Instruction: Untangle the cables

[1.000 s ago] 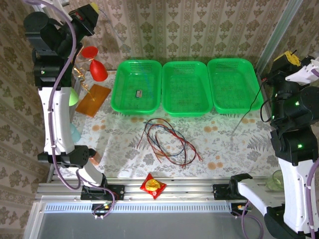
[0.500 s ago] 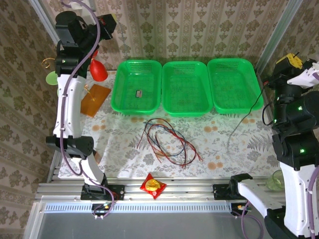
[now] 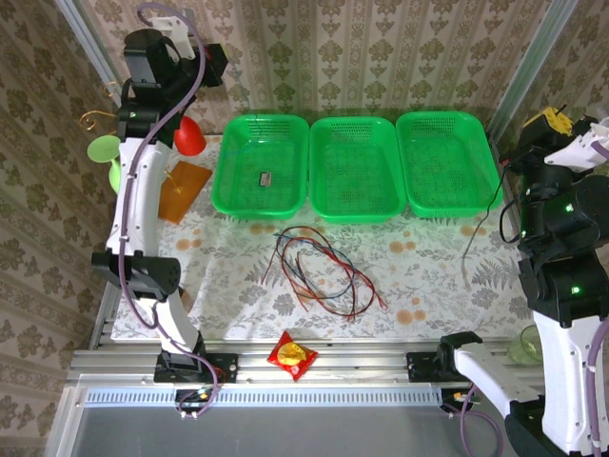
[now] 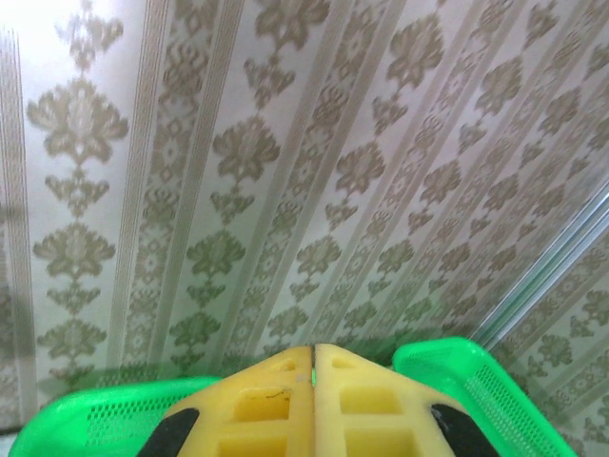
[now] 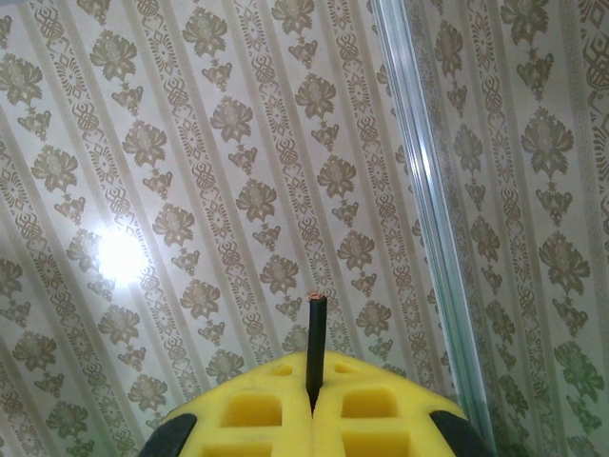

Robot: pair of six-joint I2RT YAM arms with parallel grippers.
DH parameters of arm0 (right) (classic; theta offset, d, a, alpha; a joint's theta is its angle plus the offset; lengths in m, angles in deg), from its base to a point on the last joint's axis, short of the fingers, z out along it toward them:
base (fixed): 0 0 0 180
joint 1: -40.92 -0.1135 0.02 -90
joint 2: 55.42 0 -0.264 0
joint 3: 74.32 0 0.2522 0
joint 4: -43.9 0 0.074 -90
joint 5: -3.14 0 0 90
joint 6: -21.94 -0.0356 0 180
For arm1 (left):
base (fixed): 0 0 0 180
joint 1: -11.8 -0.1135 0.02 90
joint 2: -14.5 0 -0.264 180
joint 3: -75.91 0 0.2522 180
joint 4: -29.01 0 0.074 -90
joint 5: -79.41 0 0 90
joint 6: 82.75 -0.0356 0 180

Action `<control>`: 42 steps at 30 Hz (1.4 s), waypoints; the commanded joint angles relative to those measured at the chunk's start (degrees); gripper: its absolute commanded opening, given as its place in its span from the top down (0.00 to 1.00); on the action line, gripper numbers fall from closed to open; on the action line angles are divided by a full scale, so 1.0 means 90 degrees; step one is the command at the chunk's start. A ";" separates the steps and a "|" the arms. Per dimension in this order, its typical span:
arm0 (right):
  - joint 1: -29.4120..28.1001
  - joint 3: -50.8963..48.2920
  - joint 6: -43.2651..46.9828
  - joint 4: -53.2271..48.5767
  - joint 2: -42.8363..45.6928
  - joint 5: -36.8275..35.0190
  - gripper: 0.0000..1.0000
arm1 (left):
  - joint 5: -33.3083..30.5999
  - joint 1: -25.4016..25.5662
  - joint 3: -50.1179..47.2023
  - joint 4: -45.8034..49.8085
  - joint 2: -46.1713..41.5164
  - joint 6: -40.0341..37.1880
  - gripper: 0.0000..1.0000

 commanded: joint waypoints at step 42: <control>0.0027 0.0368 -0.0233 -0.0104 -0.0182 0.0470 1.00 | -0.1759 0.0768 -0.0682 0.3040 0.2914 -0.0842 0.47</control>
